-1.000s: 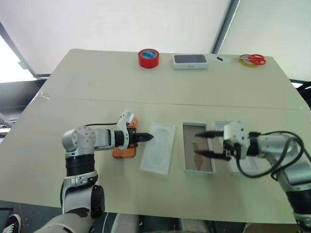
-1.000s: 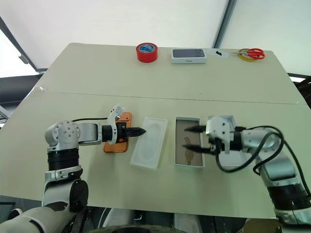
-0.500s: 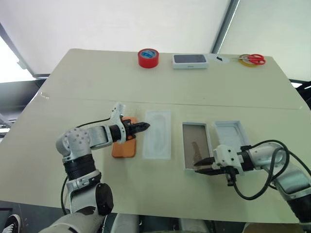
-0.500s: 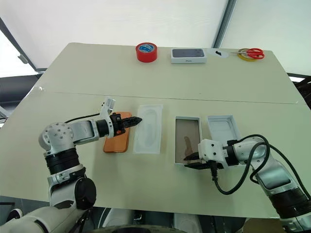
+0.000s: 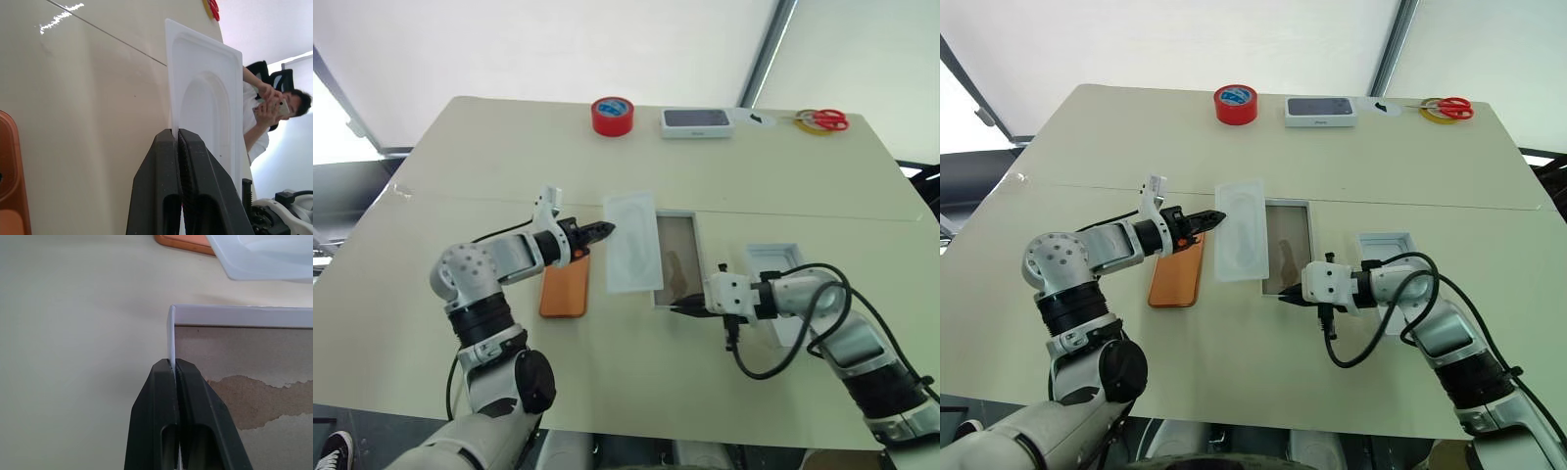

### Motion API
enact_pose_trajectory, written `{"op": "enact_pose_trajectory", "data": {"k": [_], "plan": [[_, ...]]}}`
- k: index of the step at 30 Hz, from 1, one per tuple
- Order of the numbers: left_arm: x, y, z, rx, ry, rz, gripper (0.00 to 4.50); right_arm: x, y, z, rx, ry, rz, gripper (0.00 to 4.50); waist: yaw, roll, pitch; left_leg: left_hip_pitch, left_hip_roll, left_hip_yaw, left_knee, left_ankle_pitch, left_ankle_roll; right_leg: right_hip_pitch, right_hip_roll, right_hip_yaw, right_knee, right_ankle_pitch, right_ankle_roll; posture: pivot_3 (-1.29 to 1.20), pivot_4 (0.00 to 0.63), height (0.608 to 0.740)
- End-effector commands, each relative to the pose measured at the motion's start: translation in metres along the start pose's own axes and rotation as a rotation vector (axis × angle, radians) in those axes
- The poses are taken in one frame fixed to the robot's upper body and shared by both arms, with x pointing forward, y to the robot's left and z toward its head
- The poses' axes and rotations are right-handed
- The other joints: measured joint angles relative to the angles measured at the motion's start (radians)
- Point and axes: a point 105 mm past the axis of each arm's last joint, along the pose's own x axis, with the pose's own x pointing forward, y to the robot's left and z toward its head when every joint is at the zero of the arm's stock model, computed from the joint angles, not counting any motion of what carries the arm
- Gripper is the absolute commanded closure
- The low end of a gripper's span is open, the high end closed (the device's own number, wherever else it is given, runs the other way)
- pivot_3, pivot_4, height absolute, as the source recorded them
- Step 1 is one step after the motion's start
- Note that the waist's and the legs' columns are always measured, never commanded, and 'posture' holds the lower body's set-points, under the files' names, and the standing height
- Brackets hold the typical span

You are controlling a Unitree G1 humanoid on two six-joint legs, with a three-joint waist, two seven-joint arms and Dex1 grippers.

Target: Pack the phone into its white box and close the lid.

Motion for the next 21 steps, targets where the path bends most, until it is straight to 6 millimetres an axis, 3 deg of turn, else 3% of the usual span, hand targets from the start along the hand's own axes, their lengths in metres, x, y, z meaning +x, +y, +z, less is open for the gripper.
{"op": "enact_pose_trajectory", "data": {"k": [1,2,5,9,12,16,21], "plan": [[0.009,-0.008,0.012,0.030,-0.046,-0.006,4.50,0.005,-0.004,0.005,-0.007,0.028,0.000,4.47,0.000,0.000,0.000,0.000,0.000,0.000,0.000,0.000,0.000,0.000,0.000,0.000,0.000,0.000,0.000,0.00,0.150,0.740],[0.011,-0.009,0.013,0.029,-0.051,-0.006,4.50,0.005,-0.004,0.006,0.010,0.032,0.007,4.47,-0.001,0.000,0.000,0.000,0.000,0.000,0.000,0.000,0.000,0.000,0.000,0.000,0.000,0.000,0.000,0.00,0.150,0.740],[0.020,-0.012,0.013,0.038,-0.050,-0.013,4.50,0.005,-0.008,0.014,0.056,-0.002,-0.004,3.68,-0.001,0.000,0.000,0.000,0.000,0.000,0.000,0.000,0.000,0.000,0.000,0.000,0.000,0.000,0.000,0.00,0.150,0.740],[0.028,-0.016,0.008,0.048,-0.030,-0.024,4.50,-0.006,-0.015,0.020,0.077,-0.017,-0.038,1.69,-0.001,0.000,0.000,0.000,0.000,0.000,0.000,0.000,0.000,0.000,0.000,0.000,0.000,0.000,0.000,0.00,0.150,0.740],[0.033,-0.020,-0.001,0.052,0.001,-0.037,4.50,-0.031,-0.025,0.021,0.100,-0.036,-0.083,1.69,0.000,0.000,0.000,0.000,0.000,0.000,0.000,0.000,0.000,0.000,0.000,0.000,0.000,0.000,0.000,0.00,0.150,0.740],[0.041,-0.022,-0.019,0.025,0.035,-0.047,4.50,-0.076,-0.041,-0.001,0.136,0.027,-0.166,1.69,0.000,0.000,0.000,0.000,-0.001,0.000,0.000,0.000,0.000,0.000,-0.001,0.000,0.000,0.000,0.000,0.00,0.150,0.740],[0.050,-0.025,-0.035,0.018,0.069,-0.043,4.50,-0.095,-0.064,-0.014,0.108,0.053,-0.269,1.69,-0.007,-0.001,0.000,0.000,0.000,0.000,-0.001,0.000,0.000,0.000,0.000,0.000,0.000,0.000,0.000,0.00,0.150,0.740]]}}
